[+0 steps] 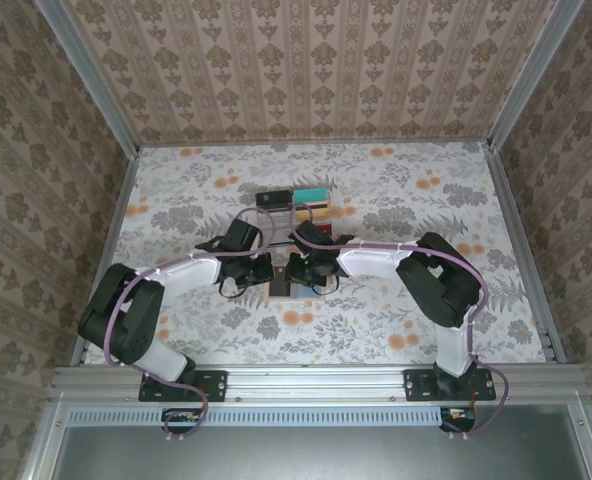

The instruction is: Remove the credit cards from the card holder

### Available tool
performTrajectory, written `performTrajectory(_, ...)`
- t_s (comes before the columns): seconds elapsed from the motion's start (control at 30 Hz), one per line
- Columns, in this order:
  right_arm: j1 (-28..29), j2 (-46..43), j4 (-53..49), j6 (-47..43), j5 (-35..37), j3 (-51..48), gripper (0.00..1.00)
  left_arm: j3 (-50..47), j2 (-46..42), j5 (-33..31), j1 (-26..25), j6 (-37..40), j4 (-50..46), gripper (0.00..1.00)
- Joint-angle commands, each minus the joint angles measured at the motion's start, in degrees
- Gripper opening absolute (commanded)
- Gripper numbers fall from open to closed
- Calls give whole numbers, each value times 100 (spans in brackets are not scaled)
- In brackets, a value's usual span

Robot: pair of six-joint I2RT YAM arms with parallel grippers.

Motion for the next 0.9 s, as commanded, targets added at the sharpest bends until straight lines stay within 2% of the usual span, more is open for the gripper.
performTrajectory(0.0,-27,114,-181,-119,-108,124,21,182,164,-83,-25,223,-104,4)
performTrajectory(0.43,-61,53,178,-251,-267,-81,18,153,416,-35,-25,204,-98,4)
performTrajectory(0.87,-172,-6,760,18,-587,-343,19,70,401,-116,-25,195,-195,3)
